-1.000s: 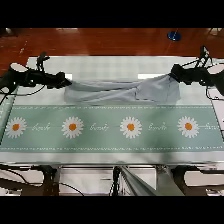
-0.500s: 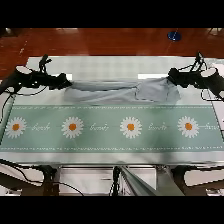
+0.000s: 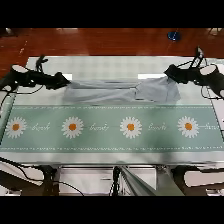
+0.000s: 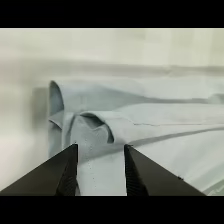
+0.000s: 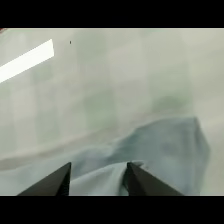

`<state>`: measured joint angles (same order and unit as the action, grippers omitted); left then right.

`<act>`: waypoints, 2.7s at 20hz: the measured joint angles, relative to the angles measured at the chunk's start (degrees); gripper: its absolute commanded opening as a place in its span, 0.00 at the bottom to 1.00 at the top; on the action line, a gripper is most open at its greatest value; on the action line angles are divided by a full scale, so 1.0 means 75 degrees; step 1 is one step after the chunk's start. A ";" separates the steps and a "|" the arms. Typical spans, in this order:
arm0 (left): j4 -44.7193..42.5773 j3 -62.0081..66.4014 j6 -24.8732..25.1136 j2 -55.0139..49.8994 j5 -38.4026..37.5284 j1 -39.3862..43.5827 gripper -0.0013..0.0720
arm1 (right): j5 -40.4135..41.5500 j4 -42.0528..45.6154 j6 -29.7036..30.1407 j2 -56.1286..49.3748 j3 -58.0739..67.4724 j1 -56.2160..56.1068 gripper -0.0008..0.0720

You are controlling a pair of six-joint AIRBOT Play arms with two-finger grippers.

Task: Fold the shirts.

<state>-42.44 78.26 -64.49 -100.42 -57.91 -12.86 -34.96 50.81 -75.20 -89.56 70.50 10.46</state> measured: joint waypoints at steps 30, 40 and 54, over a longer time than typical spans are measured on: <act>-0.1402 0.1574 -0.0950 0.0807 -0.1810 -0.0702 0.52 | -0.5397 -0.0423 0.0490 -0.3153 0.2457 0.0979 0.06; -0.0189 0.1574 -0.0976 0.0807 -0.2279 -0.0114 0.07 | -0.5450 0.0670 0.0271 -0.1113 0.2457 0.0691 0.05; 0.1440 0.1580 -0.2157 0.0306 0.0073 0.4858 0.05 | -0.7035 0.2474 -0.0565 0.0973 0.2454 0.0691 0.05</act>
<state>-31.64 90.11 -80.66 -98.13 -57.36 23.57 -87.72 69.36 -79.44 -82.26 88.90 15.64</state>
